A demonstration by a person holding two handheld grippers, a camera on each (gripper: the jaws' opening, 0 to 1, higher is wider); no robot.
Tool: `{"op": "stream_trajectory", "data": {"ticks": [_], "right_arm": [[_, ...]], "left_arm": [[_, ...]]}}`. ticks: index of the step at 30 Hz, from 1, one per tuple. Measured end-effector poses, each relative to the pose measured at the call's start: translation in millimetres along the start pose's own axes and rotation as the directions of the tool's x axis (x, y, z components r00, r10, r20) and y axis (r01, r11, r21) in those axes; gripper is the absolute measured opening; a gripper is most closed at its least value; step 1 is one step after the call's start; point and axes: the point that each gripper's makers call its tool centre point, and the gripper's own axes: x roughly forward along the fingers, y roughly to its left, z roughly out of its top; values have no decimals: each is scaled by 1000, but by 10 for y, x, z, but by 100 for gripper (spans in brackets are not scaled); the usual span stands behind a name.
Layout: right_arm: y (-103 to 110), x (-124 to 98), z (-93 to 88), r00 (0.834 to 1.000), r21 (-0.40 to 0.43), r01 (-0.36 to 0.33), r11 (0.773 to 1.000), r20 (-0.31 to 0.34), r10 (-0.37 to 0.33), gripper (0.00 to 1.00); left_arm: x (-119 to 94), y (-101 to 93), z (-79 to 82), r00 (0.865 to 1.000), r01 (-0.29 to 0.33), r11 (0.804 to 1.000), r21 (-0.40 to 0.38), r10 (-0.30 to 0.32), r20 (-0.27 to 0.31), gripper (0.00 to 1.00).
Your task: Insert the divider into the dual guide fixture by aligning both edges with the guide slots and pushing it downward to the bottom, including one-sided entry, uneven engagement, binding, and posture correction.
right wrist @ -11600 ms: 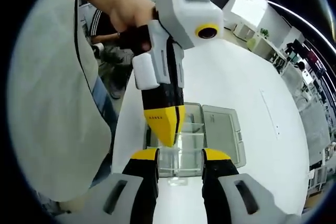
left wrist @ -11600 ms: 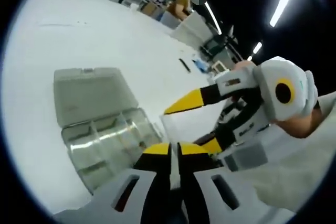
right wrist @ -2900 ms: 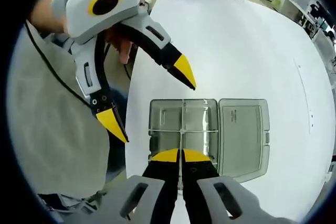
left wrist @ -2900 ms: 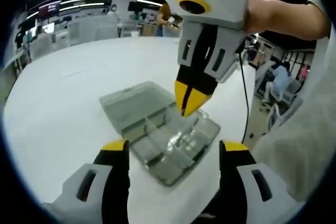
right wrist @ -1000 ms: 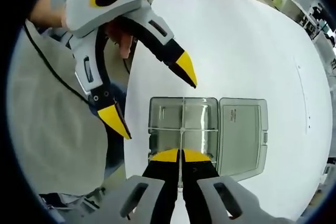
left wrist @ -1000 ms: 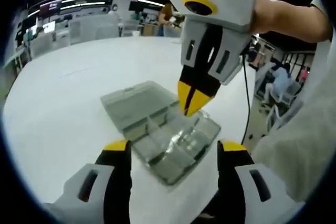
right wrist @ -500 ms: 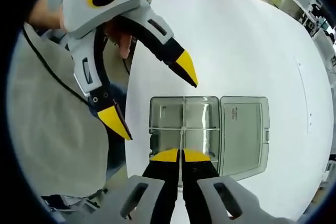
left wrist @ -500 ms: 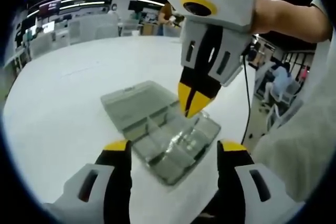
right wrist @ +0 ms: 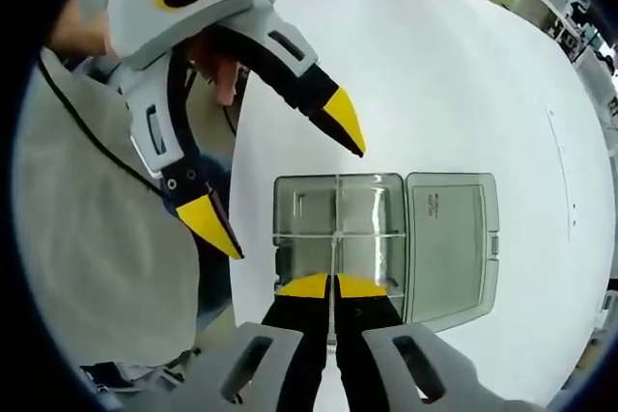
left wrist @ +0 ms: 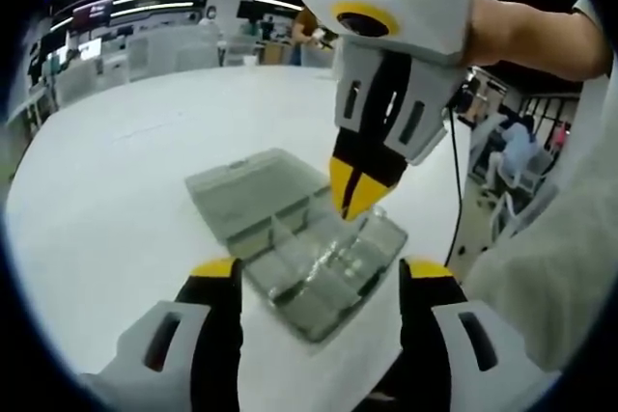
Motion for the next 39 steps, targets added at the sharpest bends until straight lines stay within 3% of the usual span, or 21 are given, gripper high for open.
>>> {"op": "stream_trajectory", "data": {"ticks": [19, 39], "right_arm": [[-4, -71, 9, 1000, 1, 9, 1000, 16, -9, 0], [5, 5, 4, 1000, 0, -1, 1000, 13, 1, 0]], "left_arm": [[16, -7, -12, 1000, 3, 1000, 0, -3, -4, 63], [13, -10, -29, 1000, 2, 1000, -1, -2, -6, 63]]}}
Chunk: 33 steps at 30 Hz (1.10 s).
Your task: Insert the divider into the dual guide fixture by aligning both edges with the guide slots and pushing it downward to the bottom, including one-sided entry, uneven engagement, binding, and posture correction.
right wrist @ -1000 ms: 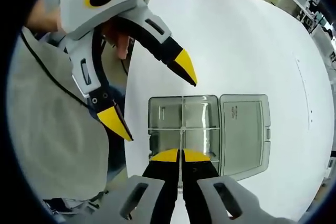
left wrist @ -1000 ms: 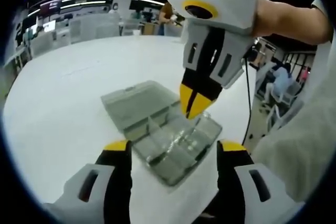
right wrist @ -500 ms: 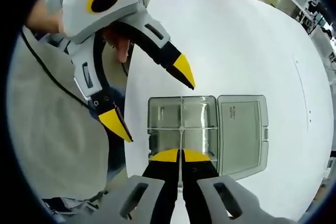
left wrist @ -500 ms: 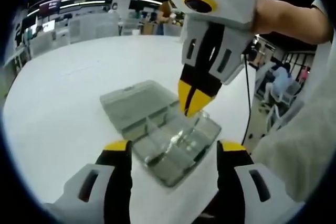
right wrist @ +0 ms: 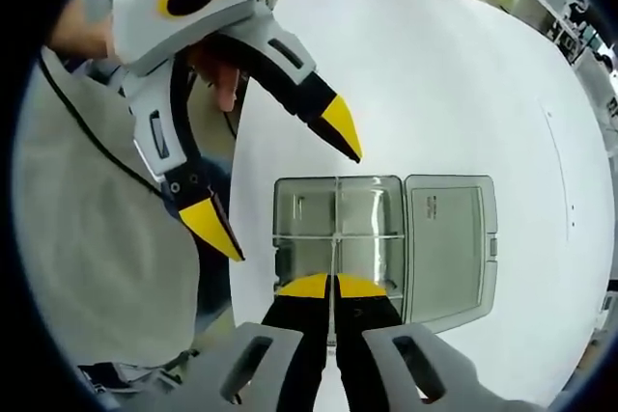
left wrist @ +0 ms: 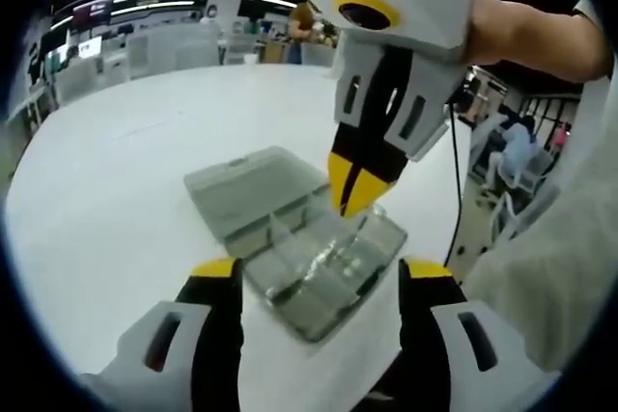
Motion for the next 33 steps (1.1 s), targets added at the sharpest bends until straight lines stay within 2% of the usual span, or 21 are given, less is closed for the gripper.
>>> {"op": "stream_trajectory", "data": {"ticks": [20, 33], "right_arm": [[42, 61, -21, 999, -16, 25, 1000, 27, -25, 0], [-16, -53, 15, 998, -22, 47, 999, 32, -46, 0]], "left_arm": [[-15, 17, 21, 1000, 12, 1000, 13, -12, -8, 63], [-2, 33, 18, 1000, 16, 1000, 4, -16, -9, 63]]}}
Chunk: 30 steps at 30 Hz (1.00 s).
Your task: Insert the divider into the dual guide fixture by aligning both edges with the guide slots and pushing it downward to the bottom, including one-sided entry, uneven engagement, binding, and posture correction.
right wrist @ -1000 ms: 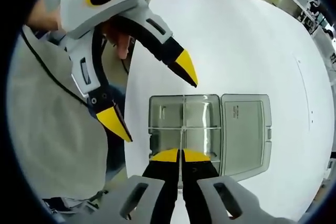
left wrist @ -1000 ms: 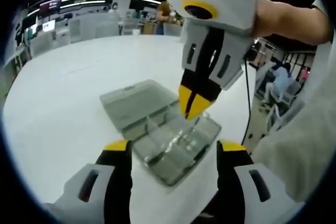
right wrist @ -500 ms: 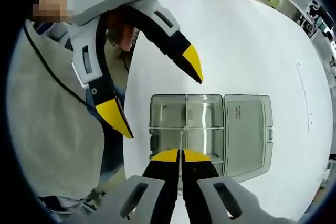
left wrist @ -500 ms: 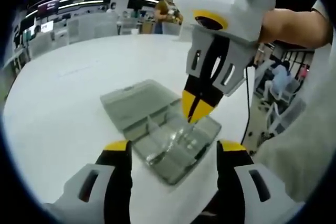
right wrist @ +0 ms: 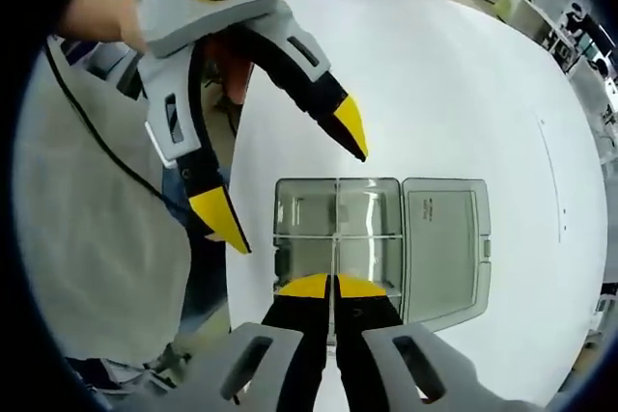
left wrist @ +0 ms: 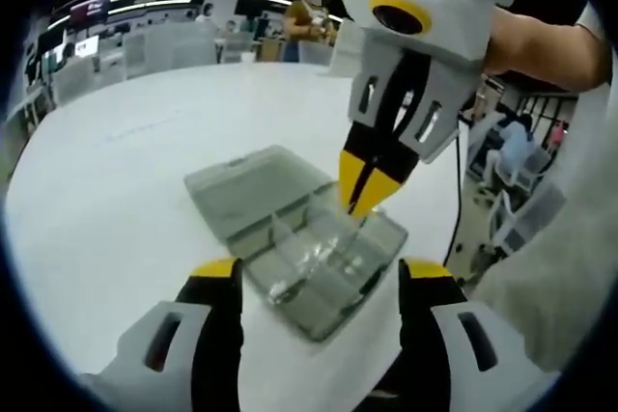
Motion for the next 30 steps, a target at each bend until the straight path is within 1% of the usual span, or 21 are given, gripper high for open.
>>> {"op": "stream_trajectory", "data": {"ticks": [8, 11, 14, 20, 22, 23, 30], "right_arm": [[-21, -15, -1, 1000, 6, 5, 1000, -4, -5, 0], [-33, 22, -23, 1000, 8, 6, 1000, -14, -6, 0], [-33, 17, -7, 1000, 12, 3, 1000, -6, -3, 0], [-9, 23, 2, 1000, -3, 1, 1000, -23, -1, 0], [-14, 24, -12, 999, 2, 1, 1000, -33, -1, 0], [-21, 24, -15, 999, 17, 2, 1000, -34, -2, 0], [0, 40, 0, 999, 0, -6, 1000, -39, 6, 0]], "left_arm": [[-2, -7, -2, 1000, 1, 1000, -3, -1, 3, 63], [-1, -9, -11, 1000, 2, 1000, -5, -2, 2, 63], [-4, -12, -9, 1000, 2, 1000, -7, -2, 3, 63], [-9, -12, -5, 1000, 2, 1000, -9, -2, 4, 63], [-11, -8, -5, 1000, 0, 1000, -8, 0, 3, 63], [-12, -7, -1, 1000, 0, 1000, -9, 0, 5, 63], [-10, 2, 5, 1000, -3, 1000, -11, 3, 6, 63]]}}
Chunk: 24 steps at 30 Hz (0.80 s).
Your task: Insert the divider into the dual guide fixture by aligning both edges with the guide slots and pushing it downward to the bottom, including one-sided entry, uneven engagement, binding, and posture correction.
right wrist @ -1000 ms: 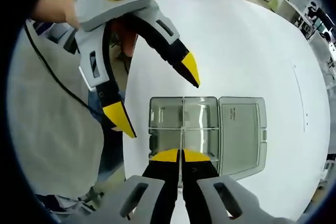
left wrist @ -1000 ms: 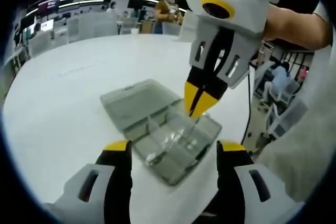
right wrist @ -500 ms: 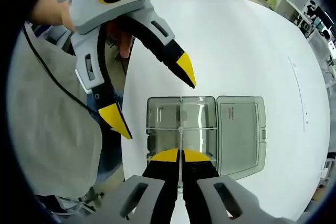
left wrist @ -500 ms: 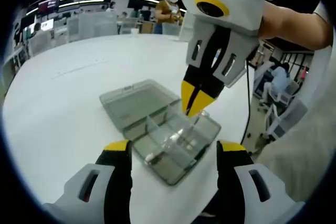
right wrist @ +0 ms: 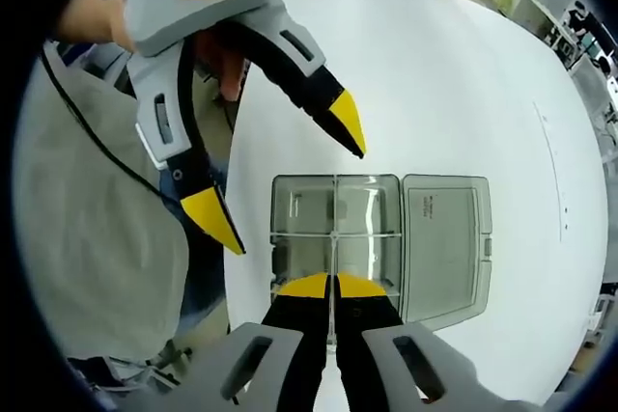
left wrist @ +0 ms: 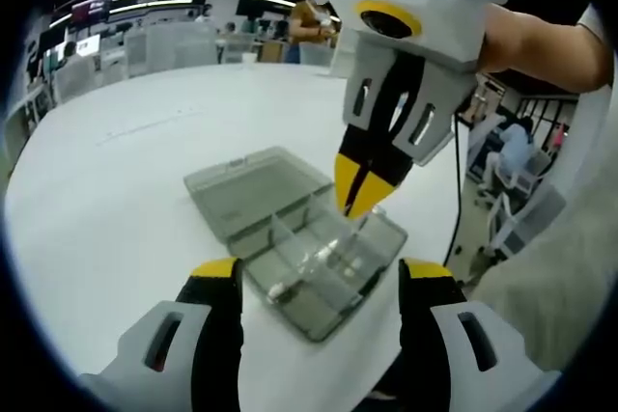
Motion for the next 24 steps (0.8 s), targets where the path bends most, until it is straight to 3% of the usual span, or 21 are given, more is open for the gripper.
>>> {"op": "stream_trajectory", "data": {"ticks": [24], "right_arm": [[-4, 112, -18, 1000, -14, -15, 1000, 4, 15, 0]], "left_arm": [[18, 22, -3, 1000, -5, 1000, -3, 5, 1, 63]]}}
